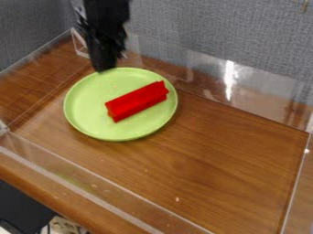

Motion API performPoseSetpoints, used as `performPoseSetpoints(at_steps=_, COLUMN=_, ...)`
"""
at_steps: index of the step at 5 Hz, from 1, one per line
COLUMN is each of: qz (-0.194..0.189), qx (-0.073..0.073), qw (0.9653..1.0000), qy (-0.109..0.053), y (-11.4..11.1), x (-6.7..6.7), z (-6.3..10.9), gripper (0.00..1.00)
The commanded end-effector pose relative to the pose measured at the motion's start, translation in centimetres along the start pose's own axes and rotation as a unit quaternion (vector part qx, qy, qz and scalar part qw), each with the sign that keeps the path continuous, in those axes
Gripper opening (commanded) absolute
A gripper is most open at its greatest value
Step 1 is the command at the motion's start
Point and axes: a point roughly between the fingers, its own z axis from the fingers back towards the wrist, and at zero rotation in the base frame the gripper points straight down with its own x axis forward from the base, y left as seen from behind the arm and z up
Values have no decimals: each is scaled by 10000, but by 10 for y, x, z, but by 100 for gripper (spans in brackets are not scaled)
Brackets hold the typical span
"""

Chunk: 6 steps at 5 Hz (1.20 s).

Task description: Put the red object on the left side

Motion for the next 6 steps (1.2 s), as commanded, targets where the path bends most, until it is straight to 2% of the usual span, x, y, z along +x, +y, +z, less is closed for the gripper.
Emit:
performPoseSetpoints(at_steps=1, qz=-262, qx=-77, qw=9995, qy=-138, y=-21, x=9, z=-11, gripper=100)
performPoseSetpoints(at_steps=2, qz=-641, qx=-192, qw=9978, qy=-39, y=-24, x=16, z=-32, gripper=100)
performPoseSetpoints(at_steps=3, qz=-974, qx=-267, qw=9949, qy=63, y=-23, x=17, z=-45, gripper=100)
performPoseSetpoints(at_steps=4, qz=-1313, qx=-297, qw=9908, qy=102, y=-22, x=18, z=-50, gripper=0)
performPoseSetpoints(at_steps=5, qz=-1242, qx=-157, qw=9921, qy=-14, y=-32, x=22, z=-32, gripper=0)
performPoseSetpoints(at_steps=6, qz=-950, qx=83, qw=9953, qy=-144, y=-33, x=21, z=-8, gripper=0)
